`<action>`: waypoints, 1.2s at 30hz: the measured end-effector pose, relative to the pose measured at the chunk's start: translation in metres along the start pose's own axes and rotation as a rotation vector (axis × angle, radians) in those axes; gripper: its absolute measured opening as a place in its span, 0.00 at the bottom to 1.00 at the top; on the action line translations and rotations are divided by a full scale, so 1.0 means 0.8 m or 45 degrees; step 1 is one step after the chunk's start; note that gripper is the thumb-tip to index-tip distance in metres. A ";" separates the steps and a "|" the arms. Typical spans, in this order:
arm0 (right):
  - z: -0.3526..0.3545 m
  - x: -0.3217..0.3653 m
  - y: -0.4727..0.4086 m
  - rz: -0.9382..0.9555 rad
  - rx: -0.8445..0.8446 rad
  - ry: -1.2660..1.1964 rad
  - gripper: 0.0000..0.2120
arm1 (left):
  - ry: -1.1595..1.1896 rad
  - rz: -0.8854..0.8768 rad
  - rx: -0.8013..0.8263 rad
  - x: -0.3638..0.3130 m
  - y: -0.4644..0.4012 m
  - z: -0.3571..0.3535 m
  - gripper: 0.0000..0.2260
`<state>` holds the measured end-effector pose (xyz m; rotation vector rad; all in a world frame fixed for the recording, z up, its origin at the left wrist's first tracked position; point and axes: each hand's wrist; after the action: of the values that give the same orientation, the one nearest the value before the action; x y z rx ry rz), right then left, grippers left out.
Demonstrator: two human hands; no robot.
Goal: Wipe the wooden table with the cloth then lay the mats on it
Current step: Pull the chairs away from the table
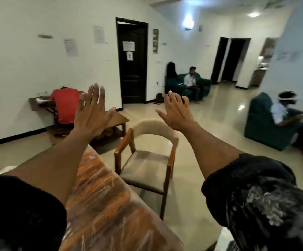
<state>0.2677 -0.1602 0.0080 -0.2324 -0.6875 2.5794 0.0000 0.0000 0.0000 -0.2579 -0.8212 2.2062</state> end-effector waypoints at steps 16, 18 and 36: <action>0.115 -0.197 0.214 -0.492 -0.008 0.284 0.32 | 0.305 -0.436 0.040 -0.257 -0.020 0.003 0.36; 0.125 -0.214 0.232 -0.521 -0.011 0.301 0.32 | 0.316 -0.478 0.030 -0.286 -0.021 0.007 0.36; 0.119 -0.358 0.476 -0.812 0.207 0.285 0.32 | 0.440 -0.767 0.179 -0.528 0.101 0.002 0.35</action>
<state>0.3469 -0.6298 -0.0901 -0.2041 -0.3832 1.9478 0.2458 -0.3444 -0.0787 -0.2706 -0.4684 1.5845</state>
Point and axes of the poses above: each hand's wrist, its own y-axis away from the middle knuckle, its own z-axis out of the back of the hand, x = y × z, and after that the axes turned 6 degrees about -z, right-handed
